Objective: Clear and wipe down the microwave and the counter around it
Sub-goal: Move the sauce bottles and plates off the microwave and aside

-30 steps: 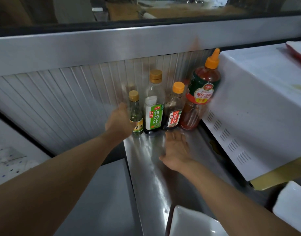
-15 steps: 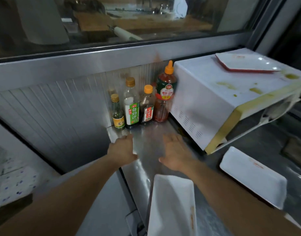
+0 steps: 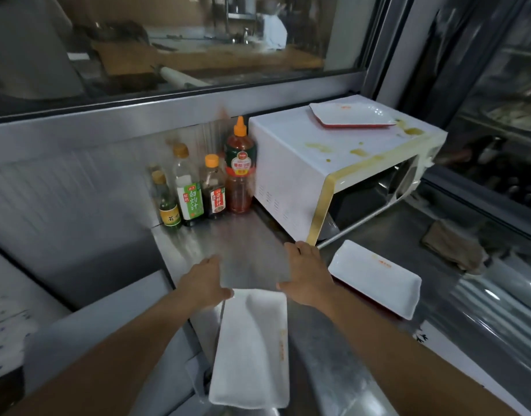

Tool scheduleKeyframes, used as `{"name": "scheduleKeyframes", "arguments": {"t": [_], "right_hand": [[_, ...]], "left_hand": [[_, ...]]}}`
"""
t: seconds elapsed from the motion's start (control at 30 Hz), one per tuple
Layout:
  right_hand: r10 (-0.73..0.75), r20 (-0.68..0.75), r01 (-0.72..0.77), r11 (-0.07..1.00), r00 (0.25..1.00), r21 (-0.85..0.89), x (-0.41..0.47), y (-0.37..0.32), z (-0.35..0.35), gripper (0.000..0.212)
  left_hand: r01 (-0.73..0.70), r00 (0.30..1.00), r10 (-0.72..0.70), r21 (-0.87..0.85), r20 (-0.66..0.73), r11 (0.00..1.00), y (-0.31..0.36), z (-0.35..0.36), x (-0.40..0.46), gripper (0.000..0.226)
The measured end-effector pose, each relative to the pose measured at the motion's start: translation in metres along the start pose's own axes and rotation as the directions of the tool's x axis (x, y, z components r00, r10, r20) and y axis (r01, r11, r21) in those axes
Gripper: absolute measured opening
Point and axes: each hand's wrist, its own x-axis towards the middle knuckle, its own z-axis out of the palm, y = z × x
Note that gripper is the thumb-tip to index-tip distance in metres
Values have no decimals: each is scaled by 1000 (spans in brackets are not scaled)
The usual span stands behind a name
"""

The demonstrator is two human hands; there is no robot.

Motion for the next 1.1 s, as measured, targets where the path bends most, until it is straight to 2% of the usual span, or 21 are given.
{"name": "scheduleKeyframes", "arguments": {"t": [0.27, 0.47, 0.6, 0.87, 0.97, 1.1], "right_hand": [[-138, 51, 136, 990, 989, 40, -6, 73, -12, 73], [-193, 64, 193, 981, 979, 13, -19, 133, -35, 75], [-197, 47, 195, 980, 979, 43, -27, 160, -51, 76], [-158, -49, 160, 986, 986, 38, -30, 189, -95, 79], [-132, -93, 134, 991, 987, 16, -31, 192, -116, 75], [-93, -156, 92, 996, 983, -12, -28, 191, -148, 77]], "left_hand": [[210, 974, -217, -98, -63, 973, 55, 29, -33, 80], [280, 948, -295, -127, -122, 951, 117, 52, -58, 75], [242, 957, -256, -113, -138, 964, 155, 51, -62, 75], [80, 980, -87, -42, -177, 996, 218, 19, -41, 74], [-12, 970, 3, -32, -244, 999, 237, -2, -35, 68], [-131, 953, 114, -44, -282, 990, 257, -30, -28, 71]]}}
